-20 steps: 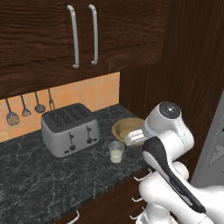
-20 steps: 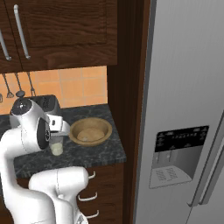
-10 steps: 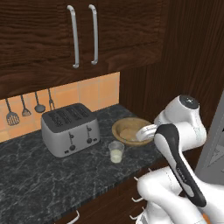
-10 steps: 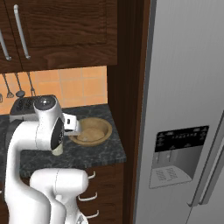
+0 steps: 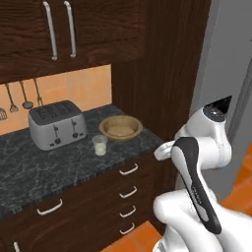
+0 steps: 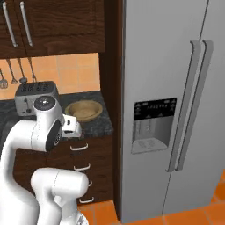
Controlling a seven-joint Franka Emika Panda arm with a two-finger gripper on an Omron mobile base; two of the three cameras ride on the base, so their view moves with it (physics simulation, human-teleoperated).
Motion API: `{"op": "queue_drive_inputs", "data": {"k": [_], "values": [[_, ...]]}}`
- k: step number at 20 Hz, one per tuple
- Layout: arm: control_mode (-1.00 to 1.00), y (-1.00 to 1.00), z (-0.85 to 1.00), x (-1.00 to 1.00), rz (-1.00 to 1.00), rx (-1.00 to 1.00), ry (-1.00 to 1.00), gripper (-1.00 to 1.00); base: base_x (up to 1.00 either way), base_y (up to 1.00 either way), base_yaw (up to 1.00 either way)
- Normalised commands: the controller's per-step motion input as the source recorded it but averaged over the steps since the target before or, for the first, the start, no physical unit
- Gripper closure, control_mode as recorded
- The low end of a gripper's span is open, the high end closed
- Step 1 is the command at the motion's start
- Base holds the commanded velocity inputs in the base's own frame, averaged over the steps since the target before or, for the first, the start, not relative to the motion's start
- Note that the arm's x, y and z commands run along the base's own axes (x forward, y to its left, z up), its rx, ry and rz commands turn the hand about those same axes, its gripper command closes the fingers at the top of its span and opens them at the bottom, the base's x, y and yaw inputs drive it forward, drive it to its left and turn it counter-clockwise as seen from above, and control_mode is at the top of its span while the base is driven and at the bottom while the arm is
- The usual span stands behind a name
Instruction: Grab a lemon wedge from the fridge and one ice cube from the ice bowl, and put them in the glass of lemonade.
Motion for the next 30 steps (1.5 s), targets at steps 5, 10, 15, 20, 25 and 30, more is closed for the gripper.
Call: {"op": "queue_drive_inputs", "data": {"k": [5,10,15,20,25,30], "values": [[1.00,0.00,0.00,0.00,0.00,0.00,0.00,-1.00,-0.28,-1.00,-0.01],[1.00,0.00,0.00,0.00,0.00,0.00,0.00,-1.00,-0.02,-1.00,0.00],[1.00,0.00,0.00,0.00,0.00,0.00,0.00,-1.00,0.00,-1.00,0.04],[1.00,0.00,0.00,0.00,0.00,0.00,0.00,-1.00,0.00,-0.86,0.17],[1.00,0.00,0.00,0.00,0.00,0.00,0.00,-1.00,0.00,-0.44,0.27],[1.00,0.00,0.00,0.00,0.00,0.00,0.00,-1.00,0.01,-0.18,0.32]]}}
